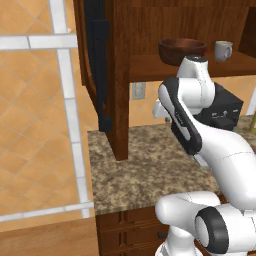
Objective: Gather all objects into one cabinet and sort the glasses and bowls to opposite sides.
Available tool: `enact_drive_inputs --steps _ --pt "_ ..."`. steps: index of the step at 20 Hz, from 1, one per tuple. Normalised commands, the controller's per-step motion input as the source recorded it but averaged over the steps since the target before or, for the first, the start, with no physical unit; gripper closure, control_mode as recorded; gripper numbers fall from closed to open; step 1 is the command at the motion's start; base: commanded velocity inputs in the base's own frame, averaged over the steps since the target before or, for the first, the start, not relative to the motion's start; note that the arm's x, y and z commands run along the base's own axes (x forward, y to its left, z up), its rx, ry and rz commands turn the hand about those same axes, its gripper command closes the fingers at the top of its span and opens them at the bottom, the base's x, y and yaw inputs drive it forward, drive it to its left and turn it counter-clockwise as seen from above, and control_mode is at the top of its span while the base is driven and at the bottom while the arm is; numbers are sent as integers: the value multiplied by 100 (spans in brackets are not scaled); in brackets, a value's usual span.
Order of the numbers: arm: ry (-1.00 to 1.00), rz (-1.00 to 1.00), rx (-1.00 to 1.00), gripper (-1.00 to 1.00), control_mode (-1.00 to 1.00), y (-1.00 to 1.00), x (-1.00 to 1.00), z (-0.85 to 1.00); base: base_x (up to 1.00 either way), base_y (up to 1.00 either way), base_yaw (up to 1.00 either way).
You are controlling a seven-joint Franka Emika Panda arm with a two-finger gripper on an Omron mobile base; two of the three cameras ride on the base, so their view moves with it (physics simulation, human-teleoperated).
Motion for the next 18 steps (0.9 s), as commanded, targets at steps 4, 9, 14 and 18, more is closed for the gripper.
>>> enact_drive_inputs --steps 4,9,14,18 --pt "-6 0 0 -100 -100 0 -34 0 0 0 0" --pt "-11 -8 0 -100 -100 -17 -95 2 0 0 0" --pt "-7 -7 0 -100 -100 -32 -89 21 0 0 0" --pt "-1 -9 0 -100 -100 -12 -65 43 0 0 0"
